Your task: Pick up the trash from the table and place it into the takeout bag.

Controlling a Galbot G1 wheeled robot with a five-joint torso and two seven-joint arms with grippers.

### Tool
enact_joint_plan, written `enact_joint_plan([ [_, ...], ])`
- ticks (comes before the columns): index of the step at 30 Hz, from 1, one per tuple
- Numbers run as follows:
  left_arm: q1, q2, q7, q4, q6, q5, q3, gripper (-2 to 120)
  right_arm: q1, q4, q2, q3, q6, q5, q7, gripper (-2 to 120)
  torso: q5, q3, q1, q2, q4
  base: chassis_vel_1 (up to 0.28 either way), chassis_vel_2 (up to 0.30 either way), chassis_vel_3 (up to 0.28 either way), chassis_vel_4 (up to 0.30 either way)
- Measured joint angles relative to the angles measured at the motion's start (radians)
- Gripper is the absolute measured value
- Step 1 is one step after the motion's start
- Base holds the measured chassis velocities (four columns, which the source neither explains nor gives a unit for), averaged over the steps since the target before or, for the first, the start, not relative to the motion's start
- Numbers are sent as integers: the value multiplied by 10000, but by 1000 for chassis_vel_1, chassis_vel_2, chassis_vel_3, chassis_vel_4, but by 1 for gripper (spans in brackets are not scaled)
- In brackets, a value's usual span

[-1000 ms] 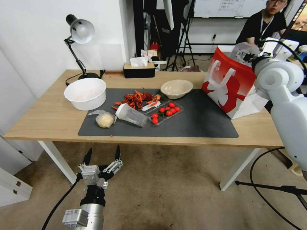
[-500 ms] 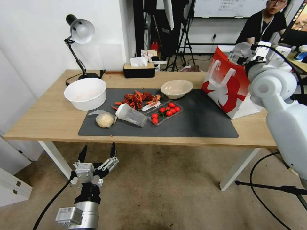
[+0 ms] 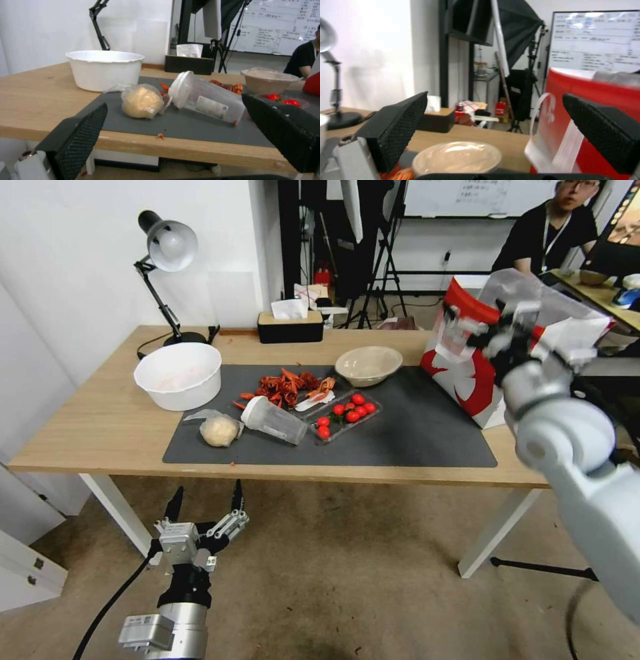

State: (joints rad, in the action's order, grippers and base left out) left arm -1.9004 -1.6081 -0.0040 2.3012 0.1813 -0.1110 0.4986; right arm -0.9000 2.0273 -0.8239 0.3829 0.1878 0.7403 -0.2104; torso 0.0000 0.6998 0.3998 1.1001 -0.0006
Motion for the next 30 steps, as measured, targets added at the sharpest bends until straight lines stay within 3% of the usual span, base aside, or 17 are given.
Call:
enact_joint_plan([
  [8,-6,0,33,-79,144,2,23,100,-3258,-99,-452,975,-2754,-647,1923,100,2,1,1,-1,7,0,0,0,0],
  [16,31,0,29,-222,215,4,41,100,-5564,-124,-1327,1298,-3958,-1367,2279,100,0,1,0,0,4,0,0,0,0],
  [30,-14,0,102,-251,371,-32,234,100,-7240,-42,-2160,912,-5383,-2044,2343,100,0,1,0,0,6,0,0,0,0],
])
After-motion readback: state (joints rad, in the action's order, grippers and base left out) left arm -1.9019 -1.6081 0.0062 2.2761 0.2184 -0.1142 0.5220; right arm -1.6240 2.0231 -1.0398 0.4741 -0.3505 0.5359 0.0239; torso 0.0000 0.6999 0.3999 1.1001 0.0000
